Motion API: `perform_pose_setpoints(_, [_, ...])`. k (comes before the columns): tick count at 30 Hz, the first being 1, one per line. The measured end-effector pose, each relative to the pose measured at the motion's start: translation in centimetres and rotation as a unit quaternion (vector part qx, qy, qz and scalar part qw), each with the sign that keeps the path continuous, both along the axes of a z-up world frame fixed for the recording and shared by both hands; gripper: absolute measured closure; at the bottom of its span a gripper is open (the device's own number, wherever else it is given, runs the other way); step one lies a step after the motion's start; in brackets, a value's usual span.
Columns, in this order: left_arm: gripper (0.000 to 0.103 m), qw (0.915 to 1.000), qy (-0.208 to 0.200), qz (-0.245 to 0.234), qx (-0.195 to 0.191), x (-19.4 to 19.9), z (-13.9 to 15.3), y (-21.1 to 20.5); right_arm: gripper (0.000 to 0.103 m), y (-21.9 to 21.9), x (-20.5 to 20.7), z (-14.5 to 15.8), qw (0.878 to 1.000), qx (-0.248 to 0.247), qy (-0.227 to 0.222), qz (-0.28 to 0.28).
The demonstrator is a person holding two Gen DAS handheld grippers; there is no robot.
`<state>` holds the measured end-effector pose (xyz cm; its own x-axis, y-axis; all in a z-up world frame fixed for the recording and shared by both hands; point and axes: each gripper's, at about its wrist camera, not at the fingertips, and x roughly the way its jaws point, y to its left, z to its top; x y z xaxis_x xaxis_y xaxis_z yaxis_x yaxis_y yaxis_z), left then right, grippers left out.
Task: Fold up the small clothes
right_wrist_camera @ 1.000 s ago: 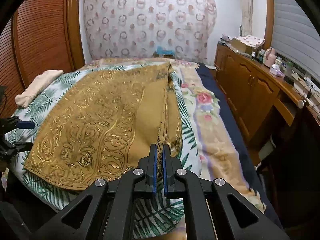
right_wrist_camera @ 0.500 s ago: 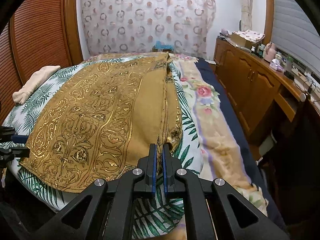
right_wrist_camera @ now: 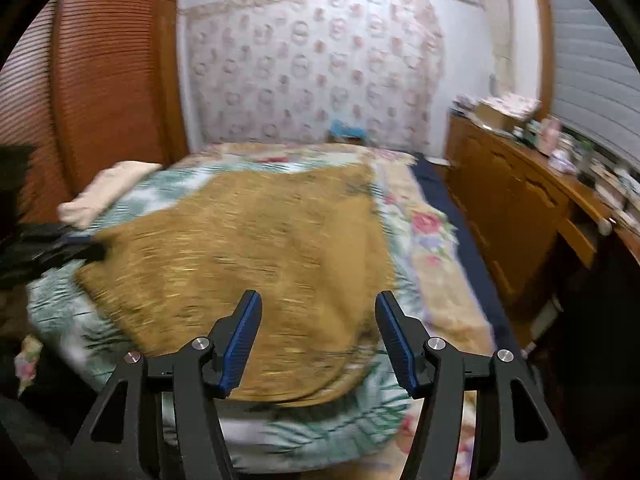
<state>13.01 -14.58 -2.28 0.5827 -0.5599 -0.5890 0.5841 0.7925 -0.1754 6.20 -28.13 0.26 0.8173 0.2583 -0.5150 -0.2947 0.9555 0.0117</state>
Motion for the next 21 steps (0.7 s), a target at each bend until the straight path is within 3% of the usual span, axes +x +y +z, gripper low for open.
perform_pose_setpoints(7, [0.097, 1.0, -0.008, 0.002, 0.004, 2.2, 0.4, -0.8, 0.038, 3.9, -1.2, -1.7, 0.997, -0.018, 0.026, 0.075])
perform_pose_setpoints(13, [0.097, 0.9999, -0.006, 0.009, 0.002, 3.3, 0.6, -1.0, 0.038, 4.2, -0.8, -2.9, 0.995, -0.031, 0.042, 0.085])
perform_pose_setpoints(21, [0.097, 0.9999, -0.005, 0.013, 0.004, 3.5, 0.6, -1.0, 0.04, 4.2, 2.7, -3.2, 0.993, -0.071, 0.068, 0.067])
